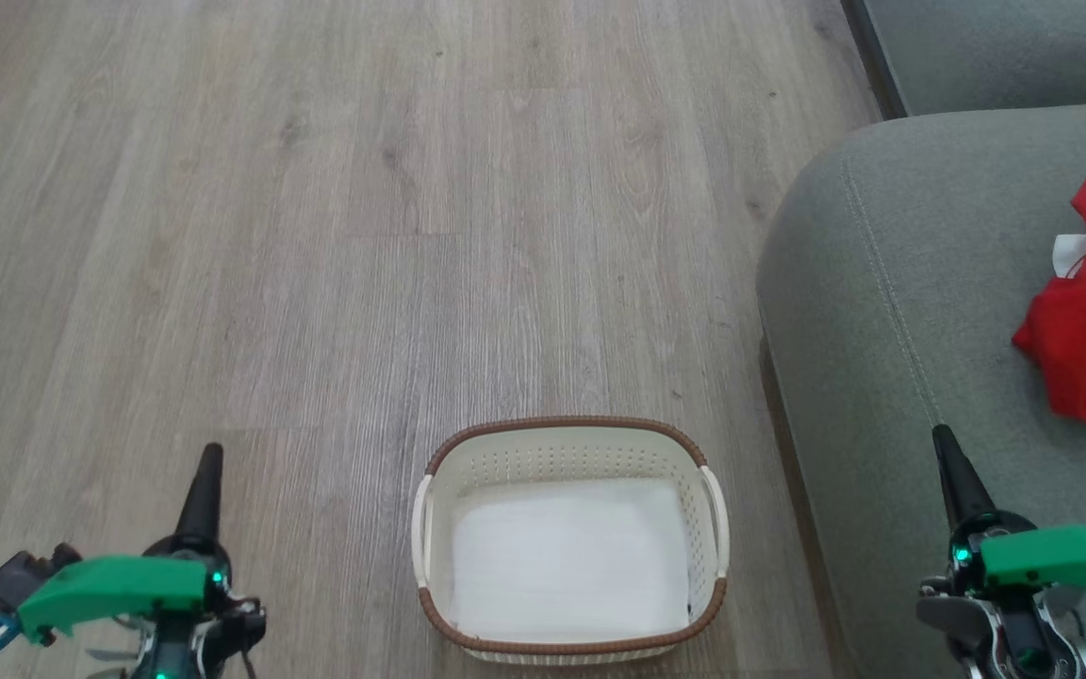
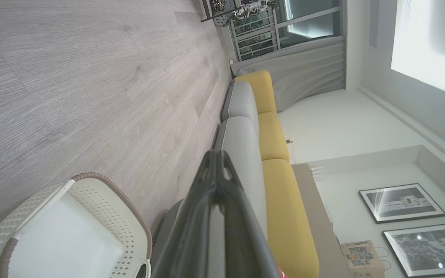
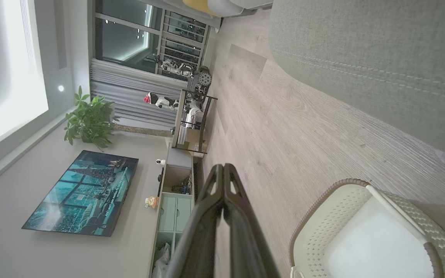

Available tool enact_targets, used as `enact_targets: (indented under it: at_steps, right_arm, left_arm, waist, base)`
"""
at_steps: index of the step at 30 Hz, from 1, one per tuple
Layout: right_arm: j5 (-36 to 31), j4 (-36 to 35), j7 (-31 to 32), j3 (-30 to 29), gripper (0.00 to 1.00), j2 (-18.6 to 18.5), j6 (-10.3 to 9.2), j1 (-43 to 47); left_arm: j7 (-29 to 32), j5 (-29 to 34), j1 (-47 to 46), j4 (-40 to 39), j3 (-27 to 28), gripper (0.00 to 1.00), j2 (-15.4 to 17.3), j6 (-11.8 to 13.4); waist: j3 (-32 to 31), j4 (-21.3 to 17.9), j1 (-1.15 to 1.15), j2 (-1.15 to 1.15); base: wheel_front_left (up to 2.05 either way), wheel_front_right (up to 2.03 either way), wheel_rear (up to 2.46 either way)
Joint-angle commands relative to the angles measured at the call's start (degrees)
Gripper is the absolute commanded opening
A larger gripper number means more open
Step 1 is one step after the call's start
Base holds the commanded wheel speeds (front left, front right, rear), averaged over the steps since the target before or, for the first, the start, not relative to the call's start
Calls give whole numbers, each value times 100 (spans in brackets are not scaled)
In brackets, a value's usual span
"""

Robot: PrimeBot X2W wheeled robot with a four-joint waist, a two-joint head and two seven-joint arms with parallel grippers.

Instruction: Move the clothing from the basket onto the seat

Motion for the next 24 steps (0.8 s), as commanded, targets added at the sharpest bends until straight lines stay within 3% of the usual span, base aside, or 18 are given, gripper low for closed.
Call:
enact_targets:
  at_steps: [1,24]
  right_arm:
    - [167,-170,84,62,0,-18,-1,-309]
    - [1305,-105,445,-106,0,93,-1,-511]
  left_arm:
    - [54,-183,-338,-215,224,0,17,-50]
    - [404,-1496,-405,-279,485,0,-19,-91]
  waist:
    - [1,-2,0,0]
    - [14,-30,0,0]
  base:
    - [0,0,0]
    - [0,0,0]
